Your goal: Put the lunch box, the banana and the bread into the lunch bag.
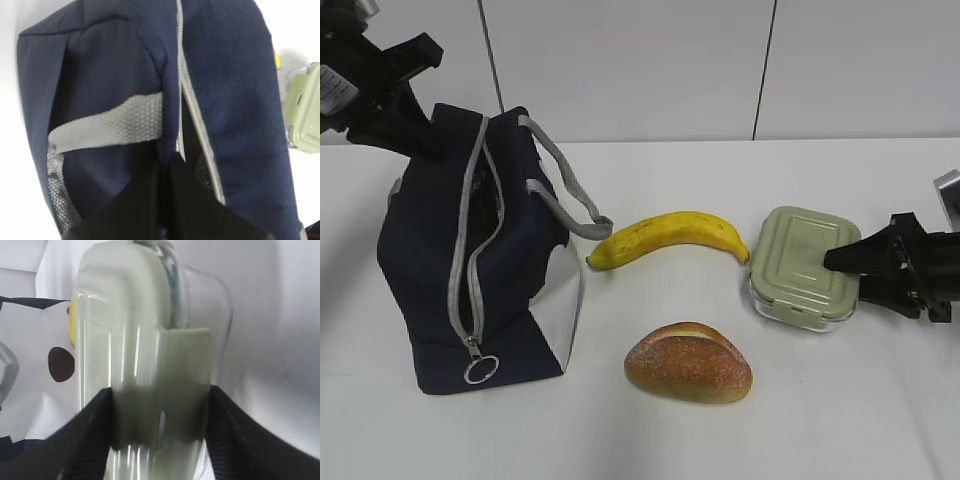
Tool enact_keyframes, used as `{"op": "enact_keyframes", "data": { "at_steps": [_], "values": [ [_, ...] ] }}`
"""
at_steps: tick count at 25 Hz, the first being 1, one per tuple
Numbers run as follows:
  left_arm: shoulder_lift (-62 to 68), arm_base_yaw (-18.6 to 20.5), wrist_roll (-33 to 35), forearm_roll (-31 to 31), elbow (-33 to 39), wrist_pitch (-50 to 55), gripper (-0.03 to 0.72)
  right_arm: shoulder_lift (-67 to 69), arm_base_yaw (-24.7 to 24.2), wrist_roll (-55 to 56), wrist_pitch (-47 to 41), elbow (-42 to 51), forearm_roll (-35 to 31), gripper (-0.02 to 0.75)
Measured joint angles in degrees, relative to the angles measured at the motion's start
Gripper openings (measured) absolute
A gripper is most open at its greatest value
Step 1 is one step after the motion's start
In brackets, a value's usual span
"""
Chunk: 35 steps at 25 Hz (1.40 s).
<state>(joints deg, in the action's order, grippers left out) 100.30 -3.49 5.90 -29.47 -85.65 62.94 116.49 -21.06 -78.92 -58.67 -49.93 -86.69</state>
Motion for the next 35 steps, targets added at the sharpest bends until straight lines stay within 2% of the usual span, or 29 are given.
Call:
{"op": "enact_keyframes", "data": {
  "at_steps": [9, 16, 21, 28, 31, 35],
  "values": [
    [0.00, 0.00, 0.00, -1.73, 0.00, -0.25, 0.003, -1.65, 0.00, 4.89, -3.86, -3.73, 2.70, 0.395],
    [0.00, 0.00, 0.00, -4.16, 0.00, -1.06, 0.003, -7.57, 1.53, 18.75, -4.49, -12.45, 7.58, 0.394],
    [0.00, 0.00, 0.29, -5.08, 0.00, -1.37, 0.003, -10.17, 7.64, 31.52, -6.16, -22.45, 14.84, 0.394],
    [0.00, 0.00, 0.72, -6.09, 0.00, -1.48, 0.003, -10.30, 21.28, 47.35, -8.99, -39.47, 25.45, 0.393],
    [0.00, 0.00, 0.81, -6.75, 0.00, -1.48, 0.003, -10.30, 25.73, 51.50, -10.13, -45.45, 26.58, 0.393],
    [0.00, 0.00, 0.86, -6.98, 0.00, -1.48, 0.002, -10.30, 29.71, 53.90, -10.91, -48.29, 26.95, 0.393]
  ]
}}
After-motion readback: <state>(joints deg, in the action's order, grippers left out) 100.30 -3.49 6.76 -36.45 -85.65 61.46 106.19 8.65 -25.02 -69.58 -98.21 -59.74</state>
